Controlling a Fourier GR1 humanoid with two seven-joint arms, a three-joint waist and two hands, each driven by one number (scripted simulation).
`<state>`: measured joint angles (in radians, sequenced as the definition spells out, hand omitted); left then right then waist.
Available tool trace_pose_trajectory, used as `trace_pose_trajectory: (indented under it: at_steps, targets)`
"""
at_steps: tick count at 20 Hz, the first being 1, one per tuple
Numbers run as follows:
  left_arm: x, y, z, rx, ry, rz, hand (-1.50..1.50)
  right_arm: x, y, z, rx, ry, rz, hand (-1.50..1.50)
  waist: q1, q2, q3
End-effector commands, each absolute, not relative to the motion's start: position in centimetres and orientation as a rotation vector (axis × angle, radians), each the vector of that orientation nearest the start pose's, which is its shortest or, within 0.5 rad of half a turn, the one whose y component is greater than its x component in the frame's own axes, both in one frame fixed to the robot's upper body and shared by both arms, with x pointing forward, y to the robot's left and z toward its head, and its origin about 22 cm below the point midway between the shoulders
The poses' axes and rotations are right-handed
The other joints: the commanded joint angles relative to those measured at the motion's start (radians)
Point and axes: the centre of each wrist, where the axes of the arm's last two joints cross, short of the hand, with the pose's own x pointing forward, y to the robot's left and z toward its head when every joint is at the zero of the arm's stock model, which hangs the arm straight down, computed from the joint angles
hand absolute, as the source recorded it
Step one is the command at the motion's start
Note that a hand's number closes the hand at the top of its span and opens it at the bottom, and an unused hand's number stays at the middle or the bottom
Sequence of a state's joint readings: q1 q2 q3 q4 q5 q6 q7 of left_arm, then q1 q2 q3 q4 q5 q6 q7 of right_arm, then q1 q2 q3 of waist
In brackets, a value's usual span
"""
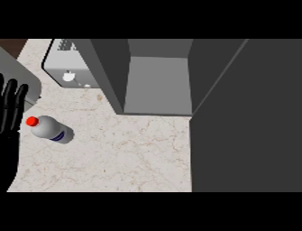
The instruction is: Pick up the bottled water, place it into the cabinet and close the cabinet
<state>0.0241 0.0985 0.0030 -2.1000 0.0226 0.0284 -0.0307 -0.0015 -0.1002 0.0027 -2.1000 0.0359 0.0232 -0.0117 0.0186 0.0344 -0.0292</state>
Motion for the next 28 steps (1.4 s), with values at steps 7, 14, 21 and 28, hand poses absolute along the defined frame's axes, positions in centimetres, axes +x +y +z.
trace_pose_trajectory:
  at_steps: [7,14,21,28]
  targets:
    - [19.5,31.1,11.8,-0.091,-1.963,0.055,-1.50,17.1,-23.0,11.4,0.200,-2.018,0.237,-1.50,-0.012,-0.040,0.029]
    - [16.3,32.5,14.4,-0.101,-1.940,0.087,-1.50,14.5,-21.3,15.8,0.235,-1.995,0.241,-1.50,-0.014,-0.037,0.029]
    - [15.5,34.2,15.6,-0.074,-1.894,0.097,-1.50,12.0,-20.1,16.5,0.244,-1.988,0.245,-1.50,-0.020,-0.036,0.029]
    - [15.3,35.1,15.6,-0.055,-1.816,0.089,-1.50,11.9,-19.0,18.1,0.256,-1.984,0.256,-1.50,-0.019,-0.035,0.029]
